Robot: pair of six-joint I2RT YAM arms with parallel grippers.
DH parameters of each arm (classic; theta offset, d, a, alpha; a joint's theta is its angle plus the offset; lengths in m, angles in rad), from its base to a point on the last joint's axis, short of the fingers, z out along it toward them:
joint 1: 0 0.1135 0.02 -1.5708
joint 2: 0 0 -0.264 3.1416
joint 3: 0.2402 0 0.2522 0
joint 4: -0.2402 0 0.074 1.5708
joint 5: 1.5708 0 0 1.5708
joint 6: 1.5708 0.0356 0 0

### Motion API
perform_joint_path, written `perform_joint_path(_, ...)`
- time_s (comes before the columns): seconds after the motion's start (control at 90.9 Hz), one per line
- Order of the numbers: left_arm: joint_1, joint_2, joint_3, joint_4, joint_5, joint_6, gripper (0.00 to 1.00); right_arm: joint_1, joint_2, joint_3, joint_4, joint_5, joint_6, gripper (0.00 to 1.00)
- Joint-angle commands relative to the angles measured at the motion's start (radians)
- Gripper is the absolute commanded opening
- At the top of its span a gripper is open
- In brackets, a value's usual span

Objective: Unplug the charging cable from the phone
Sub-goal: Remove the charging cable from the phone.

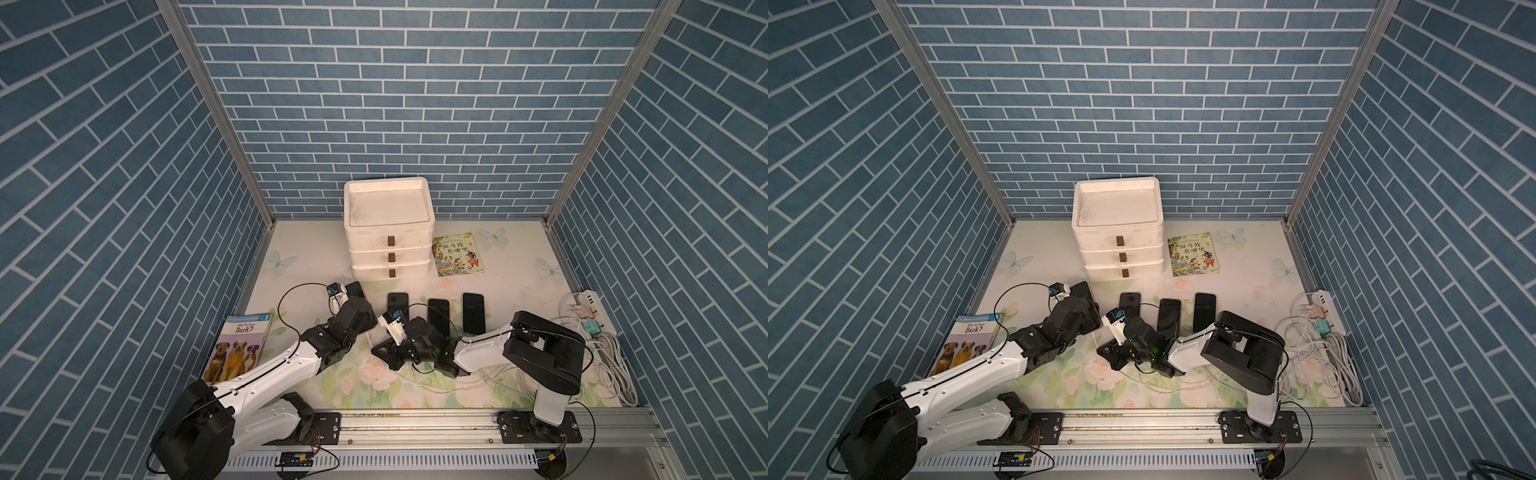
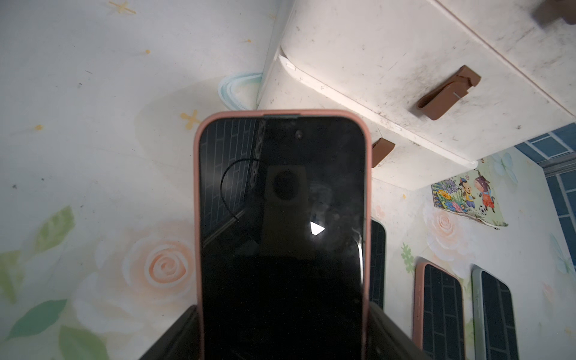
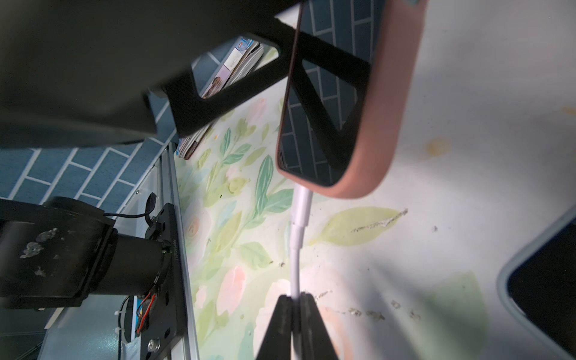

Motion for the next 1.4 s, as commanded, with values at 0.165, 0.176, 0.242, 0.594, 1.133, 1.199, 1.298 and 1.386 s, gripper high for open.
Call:
perform_joint_path(0.165, -0.006, -0.02, 0.004, 0.052, -0.036, -0.001, 0.0, -0.004, 0.003, 0.001, -0.013, -0.021, -0.036, 0.0)
perform_joint_path(0.176, -0.006, -0.02, 0.004, 0.053, -0.037, -0.001, 0.0, -0.004, 0.003, 0.001, -0.013, -0.023, -0.036, 0.0)
perform_joint_path(0.242, -0.007, -0.022, 0.003, 0.058, -0.042, 0.001, 0.0, -0.002, 0.005, 0.0, -0.015, -0.031, -0.04, 0.0)
perform_joint_path(0.594, -0.006, -0.005, 0.062, 0.054, -0.084, 0.031, 0.0, -0.002, -0.008, -0.027, -0.019, -0.03, -0.056, 0.0)
perform_joint_path(1.133, -0.005, 0.027, 0.125, -0.015, -0.124, 0.068, 0.0, 0.002, 0.038, -0.01, -0.05, -0.056, -0.059, 0.15)
perform_joint_path(1.199, -0.004, 0.032, 0.124, -0.026, -0.127, 0.069, 0.0, 0.004, 0.049, -0.003, -0.057, -0.063, -0.063, 0.27)
perform_joint_path(1.298, -0.003, 0.037, 0.117, -0.034, -0.125, 0.069, 0.0, 0.008, 0.06, -0.002, -0.069, -0.07, -0.065, 0.37)
perform_joint_path(1.386, -0.003, 0.045, 0.116, -0.037, -0.123, 0.069, 0.0, 0.01, 0.066, -0.01, -0.074, -0.068, -0.063, 0.42)
